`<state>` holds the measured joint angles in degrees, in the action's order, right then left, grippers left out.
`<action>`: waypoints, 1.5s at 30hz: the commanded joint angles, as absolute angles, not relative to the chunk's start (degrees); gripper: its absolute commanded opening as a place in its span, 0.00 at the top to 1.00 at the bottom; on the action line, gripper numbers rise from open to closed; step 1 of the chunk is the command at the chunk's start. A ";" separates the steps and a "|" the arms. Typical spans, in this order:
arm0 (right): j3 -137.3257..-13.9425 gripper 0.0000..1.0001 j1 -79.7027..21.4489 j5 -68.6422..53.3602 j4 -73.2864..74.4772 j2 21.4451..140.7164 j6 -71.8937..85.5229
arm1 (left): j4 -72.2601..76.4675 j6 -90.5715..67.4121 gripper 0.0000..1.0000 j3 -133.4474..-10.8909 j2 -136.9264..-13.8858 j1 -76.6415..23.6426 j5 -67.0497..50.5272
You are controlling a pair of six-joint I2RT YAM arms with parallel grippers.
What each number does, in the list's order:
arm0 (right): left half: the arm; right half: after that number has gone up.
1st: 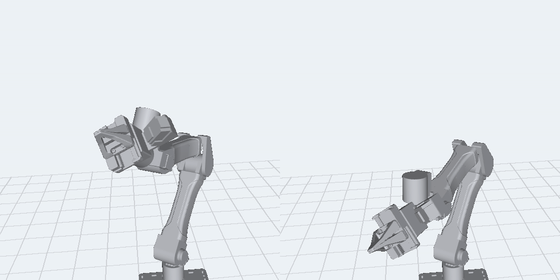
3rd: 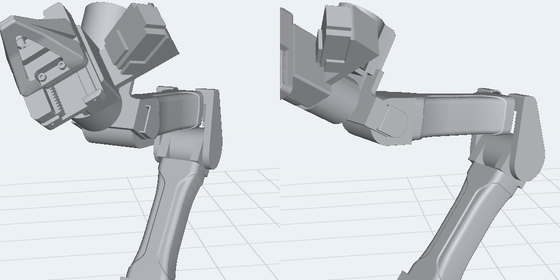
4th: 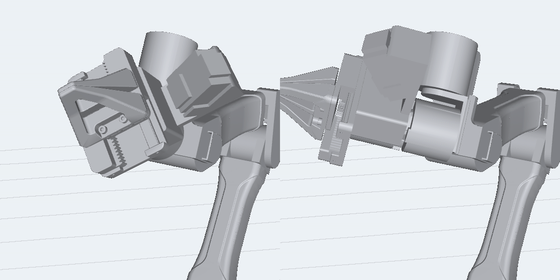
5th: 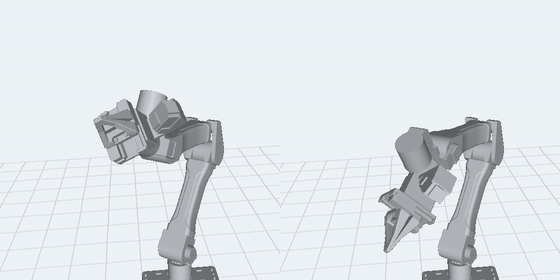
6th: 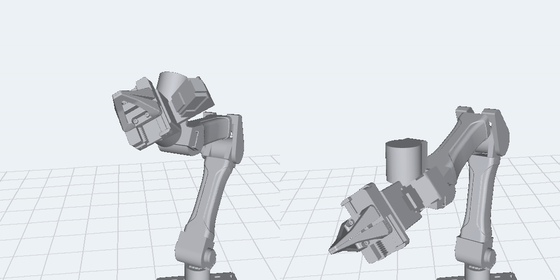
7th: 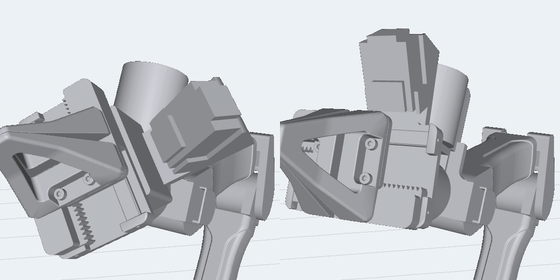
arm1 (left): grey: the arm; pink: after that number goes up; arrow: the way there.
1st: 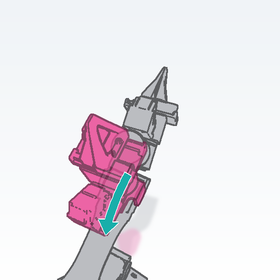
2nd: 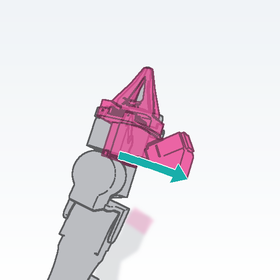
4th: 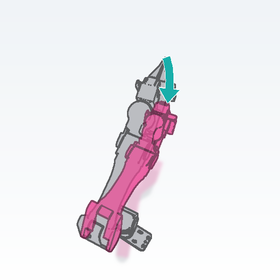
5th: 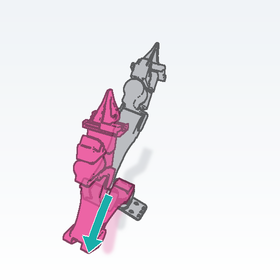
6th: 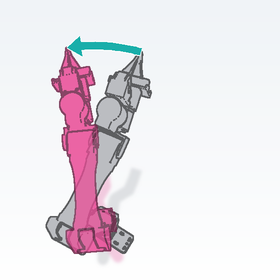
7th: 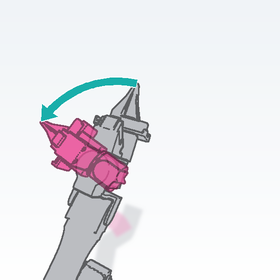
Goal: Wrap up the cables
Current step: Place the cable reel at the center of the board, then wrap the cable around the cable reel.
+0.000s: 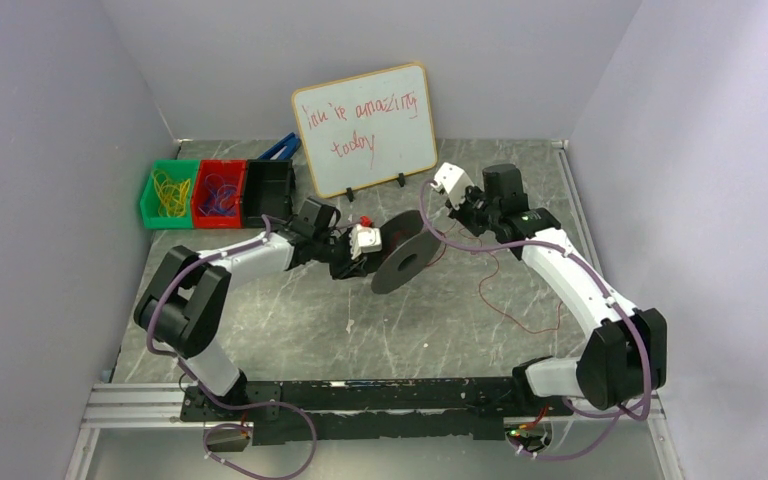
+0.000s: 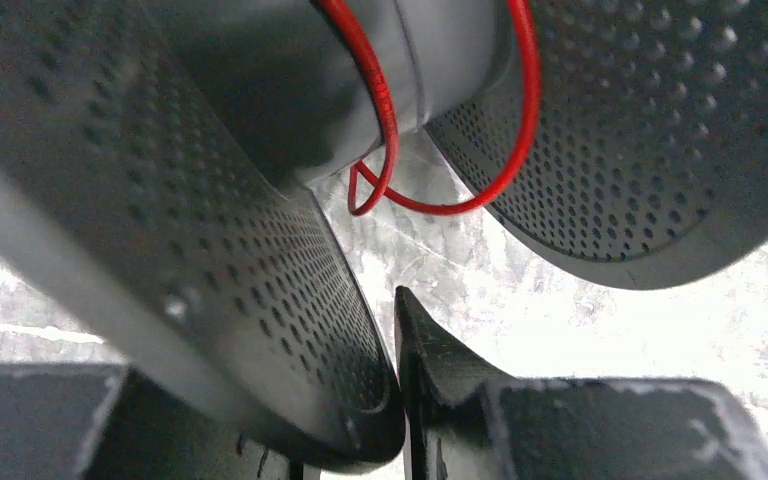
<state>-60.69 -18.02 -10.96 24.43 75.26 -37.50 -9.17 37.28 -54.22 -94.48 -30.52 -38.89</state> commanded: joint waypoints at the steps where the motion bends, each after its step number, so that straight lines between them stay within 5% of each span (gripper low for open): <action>1: -60.07 1.00 -17.75 -12.35 21.00 75.23 -36.12 | -8.54 34.86 0.67 -54.83 -94.04 -29.45 -41.41; 25: -85.31 1.00 -19.69 -26.53 35.95 71.73 -34.46 | -10.50 28.76 0.48 -58.12 -91.51 -28.77 -39.29; 45: -76.42 1.00 -24.43 -30.75 33.95 67.69 -33.78 | -12.48 22.57 0.44 -61.88 -90.01 -25.75 -43.64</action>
